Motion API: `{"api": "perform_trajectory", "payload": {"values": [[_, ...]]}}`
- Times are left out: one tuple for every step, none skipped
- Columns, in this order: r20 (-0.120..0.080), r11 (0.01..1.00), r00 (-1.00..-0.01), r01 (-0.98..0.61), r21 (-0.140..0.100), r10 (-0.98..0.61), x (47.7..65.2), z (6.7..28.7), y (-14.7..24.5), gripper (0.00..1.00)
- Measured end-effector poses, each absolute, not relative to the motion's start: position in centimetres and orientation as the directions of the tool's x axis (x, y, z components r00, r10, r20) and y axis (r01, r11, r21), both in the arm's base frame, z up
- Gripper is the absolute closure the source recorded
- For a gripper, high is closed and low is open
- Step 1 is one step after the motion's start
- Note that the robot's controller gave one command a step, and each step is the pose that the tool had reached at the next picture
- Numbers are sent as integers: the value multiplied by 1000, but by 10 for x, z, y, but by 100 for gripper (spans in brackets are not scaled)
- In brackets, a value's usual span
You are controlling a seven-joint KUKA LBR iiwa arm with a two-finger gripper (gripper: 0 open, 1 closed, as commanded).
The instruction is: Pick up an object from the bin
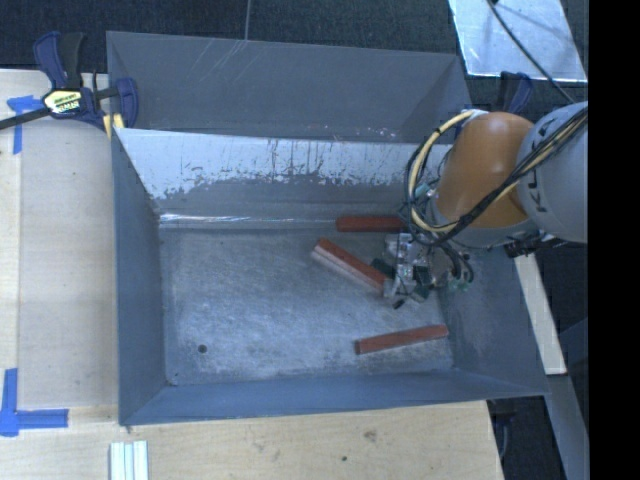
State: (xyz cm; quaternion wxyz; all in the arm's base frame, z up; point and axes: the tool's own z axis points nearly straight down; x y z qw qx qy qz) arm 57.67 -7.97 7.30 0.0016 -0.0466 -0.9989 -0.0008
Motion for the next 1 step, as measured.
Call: {"api": "perform_trajectory", "payload": {"values": [[-12, 996, -996, 92, 0, 92, 561, 209, -70, 100]]}}
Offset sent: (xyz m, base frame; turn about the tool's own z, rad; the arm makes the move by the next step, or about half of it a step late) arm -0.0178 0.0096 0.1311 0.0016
